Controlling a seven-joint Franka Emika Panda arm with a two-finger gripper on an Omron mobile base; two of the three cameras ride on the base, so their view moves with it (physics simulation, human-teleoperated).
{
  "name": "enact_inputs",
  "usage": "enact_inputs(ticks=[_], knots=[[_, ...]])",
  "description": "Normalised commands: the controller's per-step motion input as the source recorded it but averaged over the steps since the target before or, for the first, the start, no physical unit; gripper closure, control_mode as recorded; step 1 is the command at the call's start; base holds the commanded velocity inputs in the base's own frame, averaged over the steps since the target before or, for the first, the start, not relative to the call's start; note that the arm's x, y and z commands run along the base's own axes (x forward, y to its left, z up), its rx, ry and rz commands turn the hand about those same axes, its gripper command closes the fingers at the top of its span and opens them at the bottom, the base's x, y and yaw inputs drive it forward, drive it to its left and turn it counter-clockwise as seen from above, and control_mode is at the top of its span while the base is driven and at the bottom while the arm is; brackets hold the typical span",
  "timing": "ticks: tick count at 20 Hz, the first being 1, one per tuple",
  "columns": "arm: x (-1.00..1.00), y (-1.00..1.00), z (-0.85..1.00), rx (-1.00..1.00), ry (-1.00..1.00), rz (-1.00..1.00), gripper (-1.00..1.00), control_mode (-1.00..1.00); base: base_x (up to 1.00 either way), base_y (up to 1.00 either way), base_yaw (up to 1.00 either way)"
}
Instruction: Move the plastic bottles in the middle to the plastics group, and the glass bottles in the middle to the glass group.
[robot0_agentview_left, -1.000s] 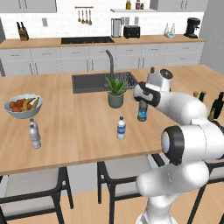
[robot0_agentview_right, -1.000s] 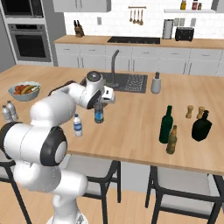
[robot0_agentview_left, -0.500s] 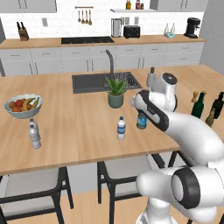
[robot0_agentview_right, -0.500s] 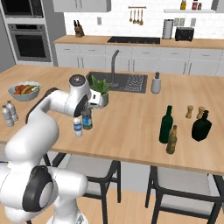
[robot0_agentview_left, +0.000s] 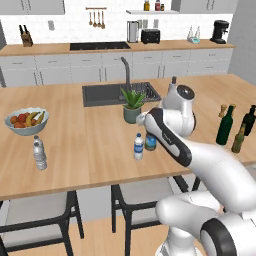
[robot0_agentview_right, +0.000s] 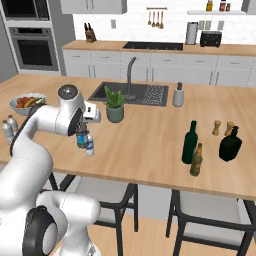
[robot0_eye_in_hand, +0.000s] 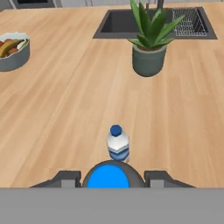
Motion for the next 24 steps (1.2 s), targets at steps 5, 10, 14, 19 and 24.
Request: enact_inputs(ticks=[5,10,14,19,24], knots=[[-0.08,0.82,0.13,0.0,0.0,0.09,1.0,-1.0,0.0,0.0,0.0],[0.0,0.93,-0.04,0.0,0.01,0.11,1.0,-1.0,0.0,0.0,0.0],[0.0,0.93,-0.25,0.0,0.0,0.16,1.0,-1.0,0.0,0.0,0.0],[0.0,0.89,-0.18,0.0,0.0,0.25,1.0,-1.0,0.0,0.0,0.0],[-0.1,0.93,-0.13,0.0,0.0,0.28,1.0,-1.0,0.0,0.0,0.0]])
